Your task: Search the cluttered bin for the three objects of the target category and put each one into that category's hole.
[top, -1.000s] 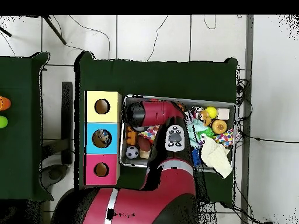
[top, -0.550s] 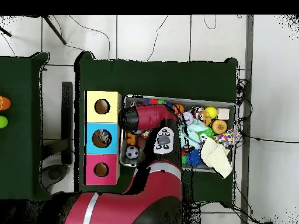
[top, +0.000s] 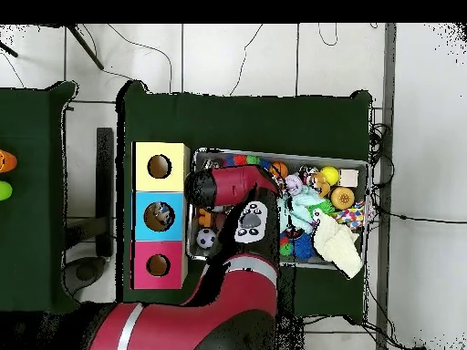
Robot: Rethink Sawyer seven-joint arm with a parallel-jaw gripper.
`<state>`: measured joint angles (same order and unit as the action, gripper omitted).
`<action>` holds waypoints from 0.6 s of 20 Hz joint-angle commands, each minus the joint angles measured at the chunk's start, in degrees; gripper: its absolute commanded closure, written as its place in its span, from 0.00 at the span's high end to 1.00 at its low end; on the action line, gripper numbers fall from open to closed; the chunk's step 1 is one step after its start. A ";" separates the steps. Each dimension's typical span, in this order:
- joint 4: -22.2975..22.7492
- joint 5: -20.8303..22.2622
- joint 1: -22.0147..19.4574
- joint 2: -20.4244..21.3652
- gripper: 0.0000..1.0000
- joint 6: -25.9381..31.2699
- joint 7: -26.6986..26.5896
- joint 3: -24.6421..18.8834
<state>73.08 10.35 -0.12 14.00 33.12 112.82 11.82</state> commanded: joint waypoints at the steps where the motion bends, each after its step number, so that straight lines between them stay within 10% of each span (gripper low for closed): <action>1: 2.21 -2.41 -2.22 0.75 1.00 -5.29 13.38 1.21; 6: 3.23 -2.27 -2.33 1.58 1.00 -5.55 12.68 1.71; 12: 4.66 0.08 -5.82 -6.80 1.00 -22.36 12.18 -1.96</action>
<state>75.30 9.97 -0.91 14.31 28.94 112.81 13.03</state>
